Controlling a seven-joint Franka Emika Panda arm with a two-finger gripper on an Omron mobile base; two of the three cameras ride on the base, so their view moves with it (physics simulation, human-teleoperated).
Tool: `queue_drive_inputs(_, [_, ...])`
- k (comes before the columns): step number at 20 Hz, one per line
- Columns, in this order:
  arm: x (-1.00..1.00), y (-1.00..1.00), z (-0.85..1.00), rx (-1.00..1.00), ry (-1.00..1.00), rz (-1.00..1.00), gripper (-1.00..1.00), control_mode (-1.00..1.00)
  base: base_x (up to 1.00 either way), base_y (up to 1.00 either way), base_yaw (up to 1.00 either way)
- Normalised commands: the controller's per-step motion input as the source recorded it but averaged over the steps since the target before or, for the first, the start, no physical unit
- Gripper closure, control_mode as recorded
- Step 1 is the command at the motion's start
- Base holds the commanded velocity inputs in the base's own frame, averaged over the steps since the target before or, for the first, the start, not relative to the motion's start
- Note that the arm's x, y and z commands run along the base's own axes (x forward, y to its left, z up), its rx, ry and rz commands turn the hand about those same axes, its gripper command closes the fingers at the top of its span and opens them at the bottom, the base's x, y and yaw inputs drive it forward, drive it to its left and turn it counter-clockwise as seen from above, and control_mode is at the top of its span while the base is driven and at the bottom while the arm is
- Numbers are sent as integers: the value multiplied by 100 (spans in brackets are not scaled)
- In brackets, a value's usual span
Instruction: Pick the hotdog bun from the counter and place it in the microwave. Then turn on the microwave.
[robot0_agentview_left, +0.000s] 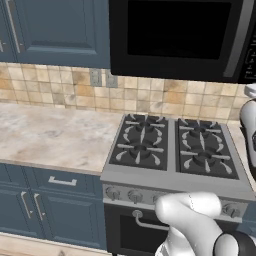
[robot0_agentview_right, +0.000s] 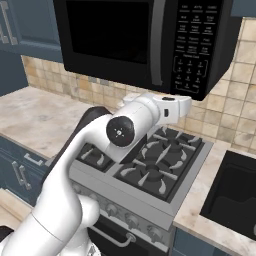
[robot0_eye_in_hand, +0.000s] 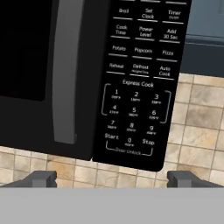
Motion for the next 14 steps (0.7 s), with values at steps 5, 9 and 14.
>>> queue_drive_inputs(5, [10, 0, -1, 0, -2, -2, -100, -100, 0, 0, 0])
queue_drive_inputs(9, [11, -3, 0, 1, 0, -1, -100, -100, 0, 0, 0])
queue_drive_inputs(14, [20, -6, 0, 0, 0, 0, -100, -100, 0, 0, 0])
